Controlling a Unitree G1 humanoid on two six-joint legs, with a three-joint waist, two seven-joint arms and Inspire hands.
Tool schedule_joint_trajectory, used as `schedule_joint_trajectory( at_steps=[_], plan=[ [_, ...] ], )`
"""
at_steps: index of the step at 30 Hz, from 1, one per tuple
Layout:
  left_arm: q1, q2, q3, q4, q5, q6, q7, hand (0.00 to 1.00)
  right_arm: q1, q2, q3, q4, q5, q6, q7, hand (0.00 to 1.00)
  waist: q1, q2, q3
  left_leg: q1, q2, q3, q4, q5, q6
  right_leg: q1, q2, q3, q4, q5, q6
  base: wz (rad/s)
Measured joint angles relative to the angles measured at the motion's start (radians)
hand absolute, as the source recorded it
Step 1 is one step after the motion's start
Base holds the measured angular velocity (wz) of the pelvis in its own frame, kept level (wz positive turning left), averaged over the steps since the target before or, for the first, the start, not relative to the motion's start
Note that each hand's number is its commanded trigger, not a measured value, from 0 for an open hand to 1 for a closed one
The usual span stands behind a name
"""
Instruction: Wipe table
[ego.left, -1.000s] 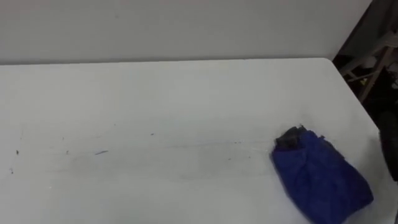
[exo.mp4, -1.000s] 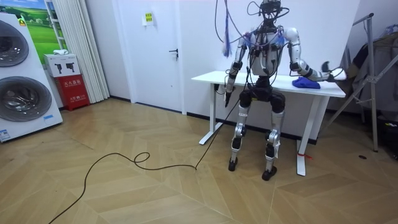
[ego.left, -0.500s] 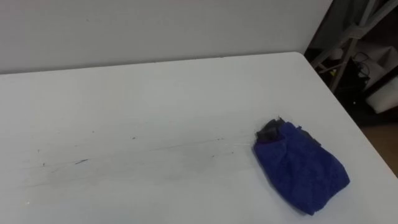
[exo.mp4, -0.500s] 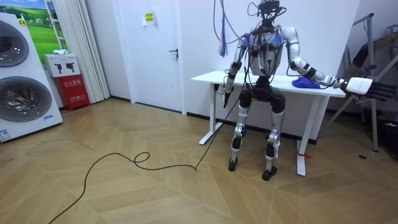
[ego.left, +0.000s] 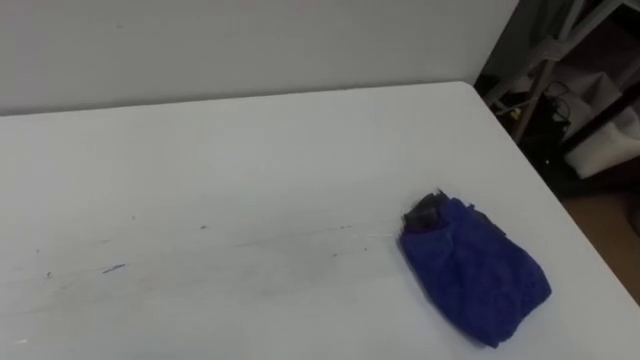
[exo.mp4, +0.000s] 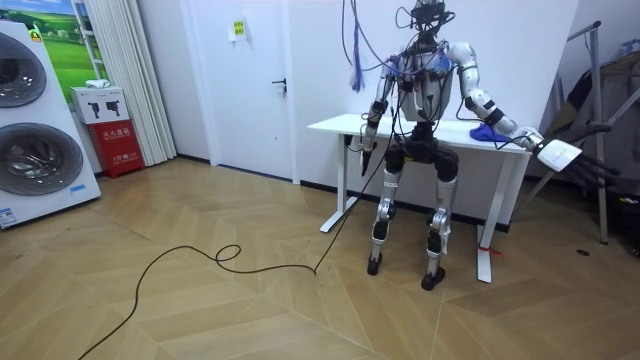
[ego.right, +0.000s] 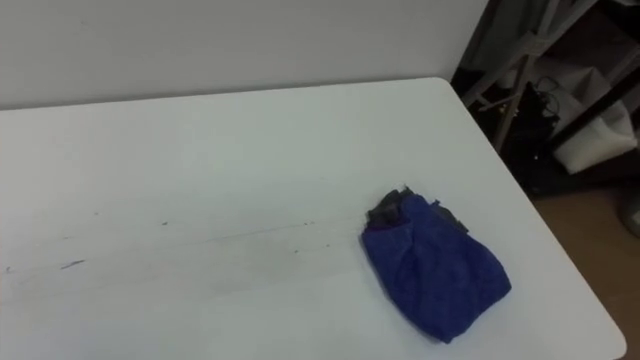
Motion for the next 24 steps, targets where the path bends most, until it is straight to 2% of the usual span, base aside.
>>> schedule_joint_trajectory(
  at_steps=[3,4,6,7,9,11,13,14,16,18,24],
  plan=[
    [-0.006,-0.001,-0.020,0.014,0.019,0.020,0.000,0.00,0.012,0.024,0.121,0.056,-0.122,0.057,0.125,0.00,0.005,0.008,0.0004,0.010,0.000,0.000,0.001,-0.001,0.000,0.010,0.000,-0.002,0.000,0.000,0.000,0.00],
    [-0.013,0.000,-0.029,0.022,0.020,0.022,0.000,0.00,0.011,0.024,0.152,0.068,-0.148,0.064,0.147,0.00,0.007,0.010,0.0006,0.012,0.000,0.000,0.001,-0.002,0.000,0.012,0.000,-0.001,-0.001,0.000,0.000,0.00],
    [-0.034,0.000,-0.085,0.033,0.019,0.024,0.000,0.00,0.003,0.028,0.290,0.085,-0.255,0.096,0.220,0.00,0.031,0.024,0.0030,0.021,0.000,0.001,0.001,-0.005,0.001,0.021,0.000,0.001,-0.002,0.000,0.000,0.00],
    [-0.038,0.000,-0.101,0.037,0.020,0.024,0.000,0.00,-0.003,0.029,0.314,0.086,-0.282,0.102,0.235,0.00,0.034,0.025,0.0057,0.024,0.000,0.001,0.001,-0.005,0.001,0.024,0.000,0.001,-0.004,0.001,0.001,0.00],
    [-0.052,-0.004,-0.139,0.043,0.023,0.026,0.000,0.00,-0.028,0.033,0.379,0.092,-0.354,0.116,0.277,0.00,0.042,0.041,0.0067,0.029,0.000,0.001,0.002,-0.006,0.001,0.028,0.000,0.001,-0.005,0.001,0.001,0.00],
    [-0.071,-0.010,-0.163,0.057,0.044,0.028,0.000,0.00,-0.047,0.051,0.454,0.091,-0.425,0.130,0.323,0.00,0.075,0.065,0.0075,0.033,0.000,-0.006,0.003,-0.005,0.001,0.037,0.000,-0.005,-0.007,0.001,0.001,0.07],
    [-0.074,-0.016,-0.163,0.064,0.060,0.028,0.001,0.00,-0.068,0.069,0.480,0.091,-0.475,0.141,0.350,0.00,0.088,0.073,0.0059,0.043,0.000,-0.009,0.004,-0.005,0.001,0.052,0.001,-0.010,-0.013,0.000,0.001,0.09],
    [-0.072,-0.017,-0.166,0.074,0.063,0.028,0.006,0.00,-0.084,0.082,0.488,0.090,-0.499,0.145,0.361,0.00,0.091,0.083,0.0095,0.046,0.000,-0.014,0.005,-0.005,0.001,0.060,0.000,-0.015,-0.017,-0.001,0.003,0.09],
    [-0.071,-0.021,-0.175,0.087,0.067,0.028,0.035,0.00,-0.108,0.097,0.520,0.092,-0.502,0.149,0.372,0.00,0.097,0.083,0.0087,0.045,0.000,-0.017,0.005,-0.005,0.001,0.059,0.000,-0.017,-0.018,-0.004,0.004,0.03],
    [-0.070,-0.031,-0.179,0.103,0.104,0.032,0.073,0.00,-0.115,0.108,0.567,0.092,-0.520,0.169,0.381,0.00,0.113,0.082,0.0090,0.044,-0.001,-0.019,0.005,-0.005,0.001,0.061,0.000,-0.019,-0.021,-0.004,0.005,0.02],
    [-0.066,-0.049,-0.179,0.128,0.185,0.053,0.152,0.00,-0.115,0.124,0.608,0.092,-0.577,0.210,0.394,0.00,0.122,0.075,0.0089,0.043,-0.001,-0.033,0.005,-0.005,0.001,0.077,0.000,-0.033,-0.035,-0.004,0.005,0.06]
  ],
)
